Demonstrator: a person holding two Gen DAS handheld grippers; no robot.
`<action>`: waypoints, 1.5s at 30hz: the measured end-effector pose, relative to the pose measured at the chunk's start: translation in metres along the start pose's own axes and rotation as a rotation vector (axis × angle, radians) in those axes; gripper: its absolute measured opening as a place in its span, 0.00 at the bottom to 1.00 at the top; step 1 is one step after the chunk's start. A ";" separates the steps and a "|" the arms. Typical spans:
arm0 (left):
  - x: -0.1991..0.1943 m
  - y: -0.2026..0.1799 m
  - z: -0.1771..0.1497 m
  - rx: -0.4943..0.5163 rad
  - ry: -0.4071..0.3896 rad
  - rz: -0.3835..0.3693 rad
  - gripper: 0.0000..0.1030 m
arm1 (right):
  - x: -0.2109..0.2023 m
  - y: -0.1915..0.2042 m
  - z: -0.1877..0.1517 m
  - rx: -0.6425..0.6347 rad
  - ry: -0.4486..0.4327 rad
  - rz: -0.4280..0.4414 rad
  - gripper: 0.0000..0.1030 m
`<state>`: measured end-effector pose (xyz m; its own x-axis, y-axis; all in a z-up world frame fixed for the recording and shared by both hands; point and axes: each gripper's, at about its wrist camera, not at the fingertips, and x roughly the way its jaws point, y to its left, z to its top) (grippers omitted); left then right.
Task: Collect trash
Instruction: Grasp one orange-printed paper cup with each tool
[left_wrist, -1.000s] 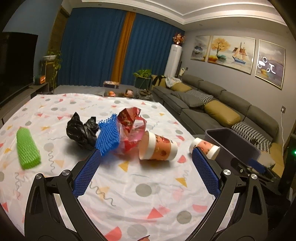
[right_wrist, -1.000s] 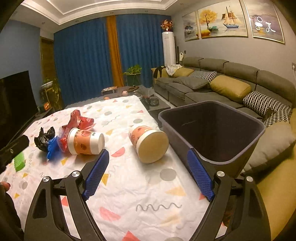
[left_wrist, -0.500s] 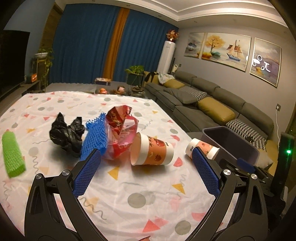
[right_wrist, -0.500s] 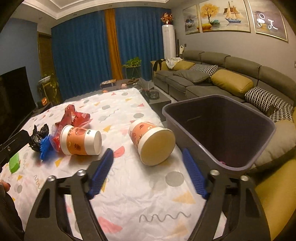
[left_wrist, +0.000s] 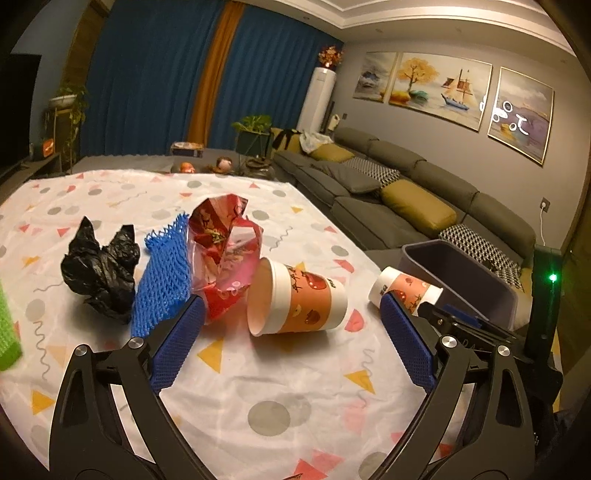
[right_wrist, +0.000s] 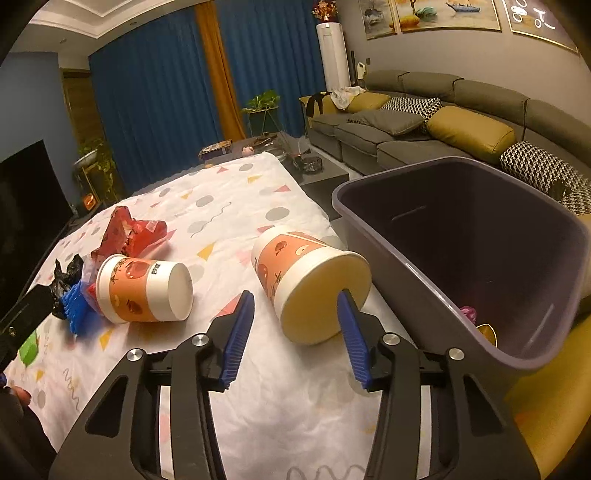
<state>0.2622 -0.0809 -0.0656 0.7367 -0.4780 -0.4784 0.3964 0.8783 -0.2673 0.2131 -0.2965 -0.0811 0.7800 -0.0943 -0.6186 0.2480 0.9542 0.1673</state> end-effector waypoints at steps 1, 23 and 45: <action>0.003 0.002 0.000 -0.003 0.008 -0.002 0.88 | 0.002 0.001 0.001 0.000 0.002 0.004 0.44; 0.054 0.004 -0.001 0.056 0.160 -0.059 0.47 | 0.016 0.008 0.005 -0.005 0.013 0.076 0.19; 0.054 -0.010 -0.003 0.073 0.186 -0.147 0.02 | 0.000 0.020 0.001 -0.058 -0.025 0.073 0.04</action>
<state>0.2960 -0.1160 -0.0915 0.5575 -0.5880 -0.5860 0.5356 0.7941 -0.2873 0.2187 -0.2781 -0.0772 0.8091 -0.0302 -0.5869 0.1571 0.9735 0.1664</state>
